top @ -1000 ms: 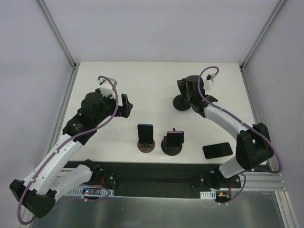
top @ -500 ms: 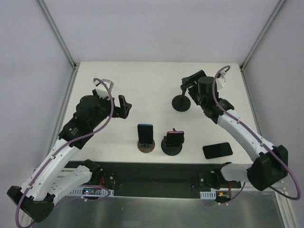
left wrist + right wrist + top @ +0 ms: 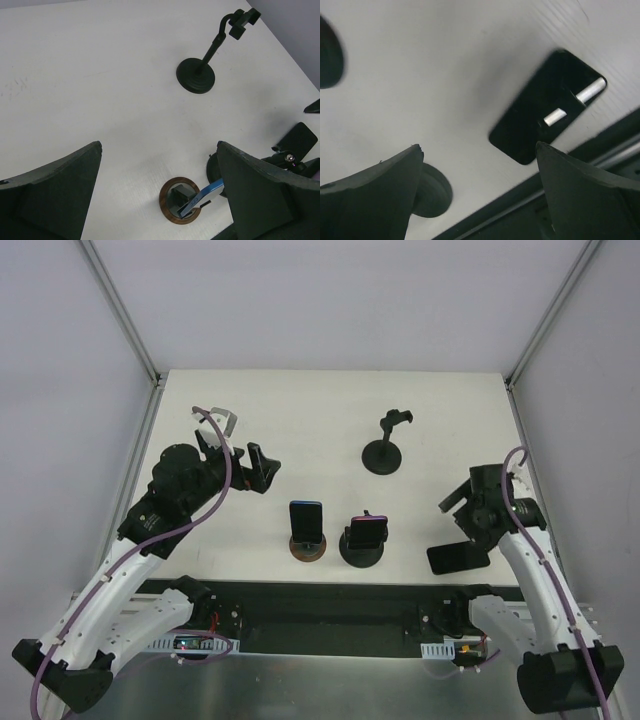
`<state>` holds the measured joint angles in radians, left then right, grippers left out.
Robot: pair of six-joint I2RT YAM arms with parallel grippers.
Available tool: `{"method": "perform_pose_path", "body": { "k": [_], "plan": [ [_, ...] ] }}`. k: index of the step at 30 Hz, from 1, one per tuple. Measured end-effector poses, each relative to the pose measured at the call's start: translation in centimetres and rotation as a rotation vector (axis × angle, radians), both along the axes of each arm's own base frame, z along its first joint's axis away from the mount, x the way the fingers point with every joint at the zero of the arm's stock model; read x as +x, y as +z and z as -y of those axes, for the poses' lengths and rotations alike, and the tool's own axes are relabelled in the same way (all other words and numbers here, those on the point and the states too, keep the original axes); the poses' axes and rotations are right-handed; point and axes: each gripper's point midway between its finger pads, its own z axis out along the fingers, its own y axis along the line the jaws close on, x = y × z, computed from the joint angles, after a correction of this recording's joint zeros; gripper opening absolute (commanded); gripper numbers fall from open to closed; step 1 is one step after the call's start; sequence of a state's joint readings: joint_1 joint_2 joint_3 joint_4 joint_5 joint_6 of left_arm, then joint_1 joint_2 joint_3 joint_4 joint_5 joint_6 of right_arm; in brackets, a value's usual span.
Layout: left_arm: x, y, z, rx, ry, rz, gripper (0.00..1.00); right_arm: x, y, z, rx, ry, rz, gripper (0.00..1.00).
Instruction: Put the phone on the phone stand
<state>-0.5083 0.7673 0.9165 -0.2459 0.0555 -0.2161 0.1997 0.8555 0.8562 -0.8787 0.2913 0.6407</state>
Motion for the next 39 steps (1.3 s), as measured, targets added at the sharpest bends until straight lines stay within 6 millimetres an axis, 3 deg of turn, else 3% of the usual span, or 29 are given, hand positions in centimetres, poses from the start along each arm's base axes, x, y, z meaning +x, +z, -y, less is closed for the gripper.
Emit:
{"method": "perform_pose_path", "body": {
  "k": [3, 6, 11, 18, 28, 32, 35, 39],
  "plan": [
    [-0.2, 0.2, 0.1, -0.009, -0.009, 0.004, 0.96, -3.8, -5.0, 0.5, 0.067, -0.074, -0.23, 0.96],
    [-0.3, 0.2, 0.2, -0.012, -0.018, 0.003, 0.96, -6.3, -7.1, 0.7, 0.103, -0.138, -0.345, 0.96],
    [-0.3, 0.2, 0.3, -0.013, -0.02, 0.002, 0.96, -6.0, -7.8, 1.2, 0.127, -0.231, -0.371, 0.96],
    [-0.2, 0.0, 0.4, -0.011, -0.02, -0.007, 0.95, -6.6, -10.6, 2.3, 0.153, -0.366, -0.443, 0.99],
    [0.1, -0.6, 0.7, -0.002, -0.027, -0.029, 0.95, -5.7, -12.9, 3.2, 0.203, -0.478, -0.404, 0.87],
    [0.0, -0.7, 0.9, -0.004, -0.038, -0.032, 0.95, -5.7, -13.6, 3.2, 0.206, -0.492, -0.432, 0.77],
    [0.0, -0.7, 0.9, -0.004, -0.038, -0.032, 0.95, -5.9, -13.8, 3.2, 0.202, -0.496, -0.454, 0.54],
    [0.0, -0.7, 0.9, -0.004, -0.038, -0.032, 0.95, -5.8, -13.8, 3.2, 0.21, -0.502, -0.457, 0.42]
  ]
}}
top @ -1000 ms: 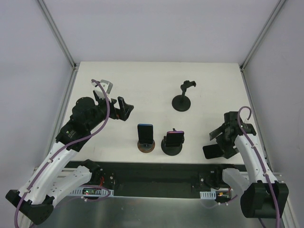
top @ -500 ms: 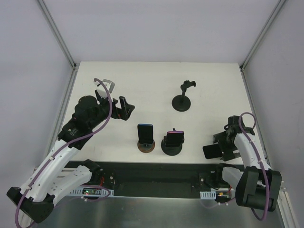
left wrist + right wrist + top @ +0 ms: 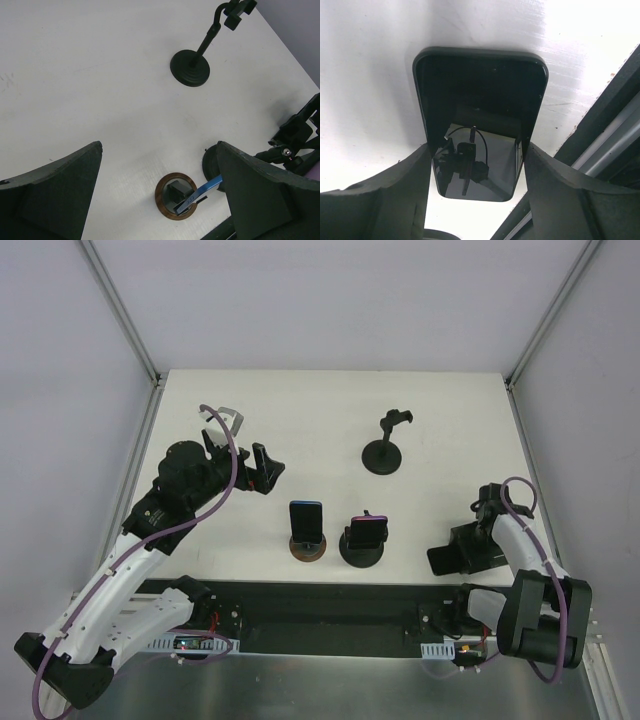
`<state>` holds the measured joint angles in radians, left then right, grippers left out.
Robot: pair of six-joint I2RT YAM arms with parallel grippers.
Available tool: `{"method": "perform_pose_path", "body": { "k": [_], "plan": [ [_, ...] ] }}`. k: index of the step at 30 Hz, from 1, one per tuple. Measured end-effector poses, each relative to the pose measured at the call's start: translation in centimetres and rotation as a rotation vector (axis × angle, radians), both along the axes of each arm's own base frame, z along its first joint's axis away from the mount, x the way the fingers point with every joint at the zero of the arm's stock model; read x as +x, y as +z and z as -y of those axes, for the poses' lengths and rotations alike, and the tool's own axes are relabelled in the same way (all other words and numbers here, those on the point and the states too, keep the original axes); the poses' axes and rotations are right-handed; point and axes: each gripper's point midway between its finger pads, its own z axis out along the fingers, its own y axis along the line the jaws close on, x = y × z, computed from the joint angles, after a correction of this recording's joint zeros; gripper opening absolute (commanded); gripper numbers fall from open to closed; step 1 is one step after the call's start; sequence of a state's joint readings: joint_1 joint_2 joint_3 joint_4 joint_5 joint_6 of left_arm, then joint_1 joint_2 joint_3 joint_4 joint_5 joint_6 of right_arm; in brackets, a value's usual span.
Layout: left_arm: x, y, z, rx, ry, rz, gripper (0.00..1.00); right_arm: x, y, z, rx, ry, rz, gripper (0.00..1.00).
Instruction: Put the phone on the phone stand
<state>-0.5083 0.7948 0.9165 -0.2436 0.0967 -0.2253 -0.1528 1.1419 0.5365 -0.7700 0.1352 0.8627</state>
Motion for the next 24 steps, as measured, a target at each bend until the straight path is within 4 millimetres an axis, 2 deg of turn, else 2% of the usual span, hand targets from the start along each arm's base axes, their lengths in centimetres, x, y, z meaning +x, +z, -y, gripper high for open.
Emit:
{"method": "perform_pose_path", "body": {
  "k": [1, 2, 4, 5, 7, 8, 9, 14, 18, 21, 24],
  "plan": [
    [0.0, 0.0, 0.0, 0.0, 0.0, 0.0, 0.95, 0.0, 0.0, 0.0, 0.001, 0.0, 0.001, 0.38],
    [0.0, 0.0, 0.0, 0.0, 0.0, -0.001, 0.95, 0.0, 0.0, 0.0, 0.001, 0.0, 0.002, 0.31],
    [0.0, -0.1, 0.0, 0.001, 0.0, -0.002, 0.95, 0.0, 0.0, 0.0, 0.0, 0.0, 0.009, 0.24],
    [0.0, -0.1, 0.0, 0.001, 0.0, -0.002, 0.95, 0.0, 0.0, 0.0, 0.0, 0.0, 0.012, 0.17],
    [0.1, -0.1, 0.0, 0.002, 0.0, -0.003, 0.95, 0.1, 0.1, 0.0, -0.002, 0.002, 0.025, 0.11],
    [0.1, -0.1, 0.0, 0.002, 0.0, -0.003, 0.95, 0.1, 0.2, 0.0, -0.003, 0.006, 0.032, 0.03],
    [0.1, -0.1, 0.0, 0.002, 0.0, -0.003, 0.95, 0.1, 0.2, 0.0, -0.004, 0.009, 0.037, 0.01],
    [0.1, -0.1, 0.0, 0.002, 0.001, -0.003, 0.95, 0.2, 0.5, -0.3, 0.005, 0.077, 0.092, 0.01],
    [0.1, -0.1, 0.0, 0.003, 0.003, -0.003, 0.95, 1.6, 0.9, -0.9, 0.022, 0.154, 0.2, 0.01],
    [0.2, -0.2, -0.1, 0.006, 0.01, -0.003, 0.96, 3.8, 1.7, -1.5, 0.03, 0.241, 0.338, 0.01],
    [0.4, -0.4, -0.1, 0.011, 0.013, -0.01, 0.97, 6.2, 3.8, -2.1, 0.017, 0.351, 0.504, 0.01]
  ]
}}
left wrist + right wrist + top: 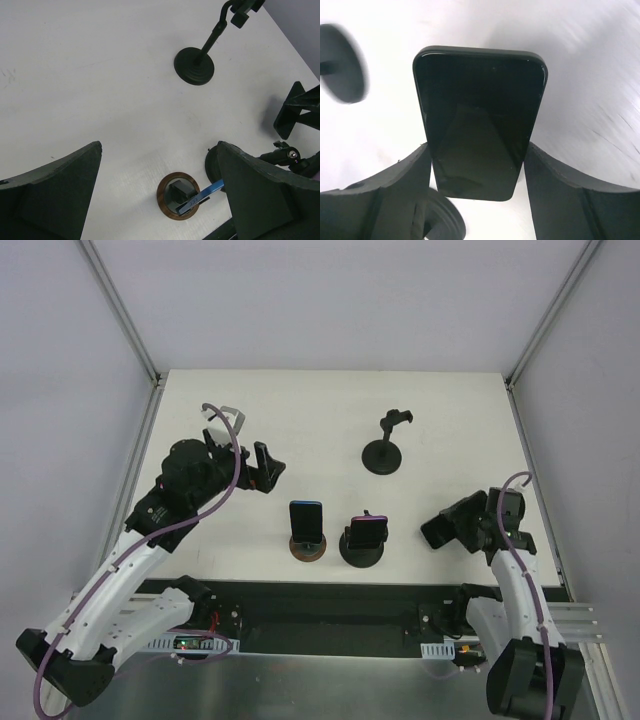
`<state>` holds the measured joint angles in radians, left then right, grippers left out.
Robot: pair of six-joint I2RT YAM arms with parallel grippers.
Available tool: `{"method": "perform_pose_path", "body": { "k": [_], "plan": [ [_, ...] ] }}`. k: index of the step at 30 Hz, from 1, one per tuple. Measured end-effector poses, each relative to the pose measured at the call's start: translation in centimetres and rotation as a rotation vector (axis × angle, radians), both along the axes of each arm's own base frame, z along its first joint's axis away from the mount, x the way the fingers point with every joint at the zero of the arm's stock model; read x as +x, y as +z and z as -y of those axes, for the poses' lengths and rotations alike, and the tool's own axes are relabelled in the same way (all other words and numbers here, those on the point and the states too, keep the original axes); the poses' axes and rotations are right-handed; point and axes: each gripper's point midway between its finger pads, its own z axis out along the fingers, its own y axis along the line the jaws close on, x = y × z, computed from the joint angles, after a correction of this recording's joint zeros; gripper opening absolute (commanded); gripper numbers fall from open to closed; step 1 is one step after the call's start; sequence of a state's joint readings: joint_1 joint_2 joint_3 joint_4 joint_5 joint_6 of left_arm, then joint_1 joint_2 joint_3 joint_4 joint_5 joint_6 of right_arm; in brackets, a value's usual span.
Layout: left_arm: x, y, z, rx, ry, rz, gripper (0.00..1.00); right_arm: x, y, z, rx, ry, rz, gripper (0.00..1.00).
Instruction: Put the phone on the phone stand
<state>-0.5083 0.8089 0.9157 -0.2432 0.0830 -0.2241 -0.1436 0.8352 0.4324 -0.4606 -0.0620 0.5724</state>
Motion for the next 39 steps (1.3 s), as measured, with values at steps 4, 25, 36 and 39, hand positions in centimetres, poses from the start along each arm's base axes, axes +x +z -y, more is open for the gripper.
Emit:
{"method": "perform_pose_path", "body": {
  "k": [4, 25, 36, 39],
  "plan": [
    [-0.1, -0.5, 0.9, -0.02, -0.034, -0.04, 0.92, 2.5, 4.2, -1.0, -0.054, 0.148, 0.235, 0.01],
    [-1.2, 2.7, 21.2, -0.183, -0.569, -0.202, 0.77, 5.7, 24.4, -12.1, 0.035, 0.529, 0.731, 0.01],
    [-0.5, 1.8, 25.3, -0.194, -0.571, -0.241, 0.62, 5.2, 27.4, -12.7, 0.146, 0.468, 0.83, 0.01],
    [-0.3, 1.8, 26.1, -0.195, -0.569, -0.239, 0.51, 5.2, 27.4, -12.9, 0.164, 0.463, 0.837, 0.01]
  ]
}}
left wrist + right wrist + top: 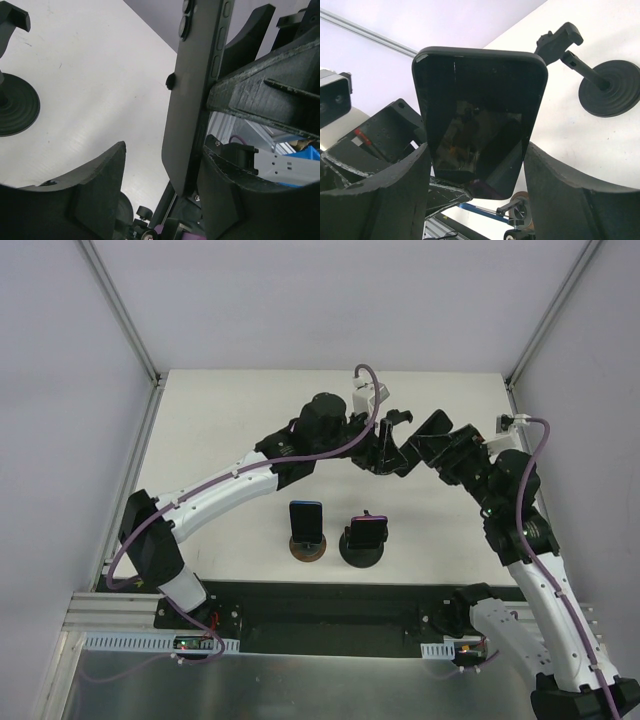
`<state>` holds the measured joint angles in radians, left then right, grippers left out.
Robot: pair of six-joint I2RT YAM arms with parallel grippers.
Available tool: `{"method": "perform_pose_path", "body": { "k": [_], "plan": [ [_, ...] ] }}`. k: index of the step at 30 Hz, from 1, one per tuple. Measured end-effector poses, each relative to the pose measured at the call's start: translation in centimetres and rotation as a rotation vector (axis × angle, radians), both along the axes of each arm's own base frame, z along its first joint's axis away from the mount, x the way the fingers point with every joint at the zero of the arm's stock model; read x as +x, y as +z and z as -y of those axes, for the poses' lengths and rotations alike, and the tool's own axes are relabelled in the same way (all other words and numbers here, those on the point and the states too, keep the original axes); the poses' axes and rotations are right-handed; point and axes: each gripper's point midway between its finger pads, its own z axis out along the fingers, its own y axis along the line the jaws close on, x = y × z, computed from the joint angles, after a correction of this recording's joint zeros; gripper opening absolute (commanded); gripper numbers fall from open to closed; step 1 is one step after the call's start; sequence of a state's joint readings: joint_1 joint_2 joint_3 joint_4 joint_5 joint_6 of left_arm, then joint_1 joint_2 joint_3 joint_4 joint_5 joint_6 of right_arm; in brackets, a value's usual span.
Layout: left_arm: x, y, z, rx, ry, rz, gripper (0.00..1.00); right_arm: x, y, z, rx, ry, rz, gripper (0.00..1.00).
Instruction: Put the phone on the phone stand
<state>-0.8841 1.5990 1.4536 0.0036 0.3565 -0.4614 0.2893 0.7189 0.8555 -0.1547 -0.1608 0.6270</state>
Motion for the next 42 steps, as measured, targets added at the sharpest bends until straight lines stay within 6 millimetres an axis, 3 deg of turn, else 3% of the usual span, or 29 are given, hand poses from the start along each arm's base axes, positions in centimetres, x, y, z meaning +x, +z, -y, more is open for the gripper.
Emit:
{"method": "perform_pose_path", "body": {
  "k": [9, 14, 20, 27, 29, 30, 33, 34, 36, 37, 39, 40, 42],
  "plan": [
    [0.0, -0.3, 1.0, 0.005, 0.005, 0.001, 0.23, 0.0, -1.4, 0.1, 0.013, -0.02, -0.036, 0.01],
    [-0.1, 0.1, 1.4, -0.004, -0.004, 0.009, 0.14, 0.2, -1.4, 0.2, 0.02, -0.036, -0.04, 0.01],
    [0.3, -0.6, 1.3, 0.013, 0.006, 0.0, 0.22, -0.1, -0.4, -0.2, 0.046, -0.021, -0.014, 0.01],
    [0.4, -1.4, 1.5, 0.025, 0.003, -0.012, 0.09, -0.4, 0.1, -0.7, 0.063, -0.007, -0.004, 0.01],
    [0.5, -1.4, 1.5, 0.027, 0.008, -0.01, 0.18, -0.4, 0.1, -0.7, 0.056, -0.013, -0.004, 0.01],
    [0.6, -1.4, 1.5, 0.029, 0.013, -0.009, 0.33, -0.3, -0.1, -0.4, 0.04, -0.027, -0.003, 0.01],
    [1.0, -1.6, 1.1, 0.049, 0.039, -0.009, 0.48, -0.2, -1.4, 1.4, -0.037, -0.111, -0.045, 0.2],
    [1.2, -1.7, 1.0, 0.054, 0.05, -0.01, 0.53, -0.2, -1.9, 2.0, -0.066, -0.139, -0.058, 0.33],
    [1.3, -1.9, 0.4, 0.07, 0.065, -0.024, 0.6, -0.2, -3.8, 3.6, -0.165, -0.185, -0.102, 0.45],
    [1.4, -1.9, 0.0, 0.071, 0.071, -0.025, 0.65, -0.3, -4.8, 4.2, -0.204, -0.196, -0.128, 0.56],
    [1.2, -1.5, -0.9, 0.07, 0.081, -0.026, 0.68, -0.5, -6.5, 4.7, -0.267, -0.191, -0.177, 0.64],
    [1.1, -1.3, -1.5, 0.067, 0.088, -0.025, 0.7, -0.6, -7.6, 4.8, -0.302, -0.176, -0.205, 0.74],
    [0.9, -0.6, -2.6, 0.061, 0.099, -0.022, 0.72, -0.9, -10.3, 4.6, -0.383, -0.117, -0.283, 0.79]
  ]
}}
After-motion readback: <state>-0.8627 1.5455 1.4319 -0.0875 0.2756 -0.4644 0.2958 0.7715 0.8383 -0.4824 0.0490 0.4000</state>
